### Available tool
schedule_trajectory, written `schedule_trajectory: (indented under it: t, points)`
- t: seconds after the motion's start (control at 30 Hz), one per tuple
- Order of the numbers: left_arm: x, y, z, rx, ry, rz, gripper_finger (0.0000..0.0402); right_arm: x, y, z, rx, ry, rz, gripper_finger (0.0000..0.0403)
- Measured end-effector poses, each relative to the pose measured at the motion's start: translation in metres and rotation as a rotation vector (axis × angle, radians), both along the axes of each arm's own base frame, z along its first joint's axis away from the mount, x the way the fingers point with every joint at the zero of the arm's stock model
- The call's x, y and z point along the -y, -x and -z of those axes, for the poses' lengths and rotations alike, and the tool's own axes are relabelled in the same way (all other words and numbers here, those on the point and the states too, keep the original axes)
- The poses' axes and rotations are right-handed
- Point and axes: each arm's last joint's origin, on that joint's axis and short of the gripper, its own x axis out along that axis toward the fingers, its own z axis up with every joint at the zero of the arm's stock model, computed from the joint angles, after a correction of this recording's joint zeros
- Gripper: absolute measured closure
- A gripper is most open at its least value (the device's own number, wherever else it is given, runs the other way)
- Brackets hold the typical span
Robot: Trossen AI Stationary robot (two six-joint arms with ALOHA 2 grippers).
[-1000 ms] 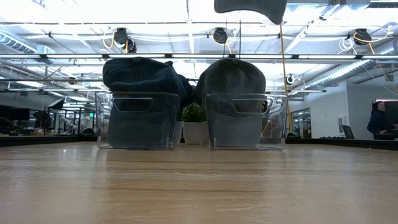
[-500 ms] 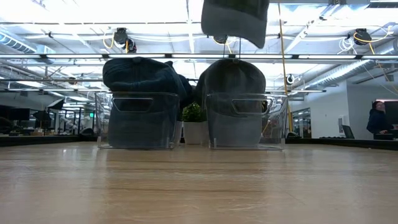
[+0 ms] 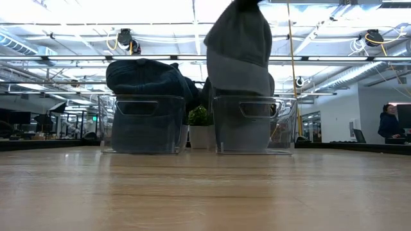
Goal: Pick & Place hat
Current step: Put the gray cap into the right transparent bin
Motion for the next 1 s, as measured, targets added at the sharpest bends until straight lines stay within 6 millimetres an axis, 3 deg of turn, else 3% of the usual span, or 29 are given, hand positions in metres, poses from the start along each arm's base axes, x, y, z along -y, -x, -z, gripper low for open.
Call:
schedule_trajectory:
  t: [0.43, 1.0]
  points:
    - [0.000, 0.000, 0.000, 0.001, -0.022, 0.003, 0.0133, 0.017, 0.011, 0.034, 0.100, -0.080, 0.051, 0.0374]
    - [0.000, 0.000, 0.000, 0.001, -0.022, 0.002, 0.0133, 0.014, 0.009, 0.102, 0.085, -0.276, 0.057, 0.0374]
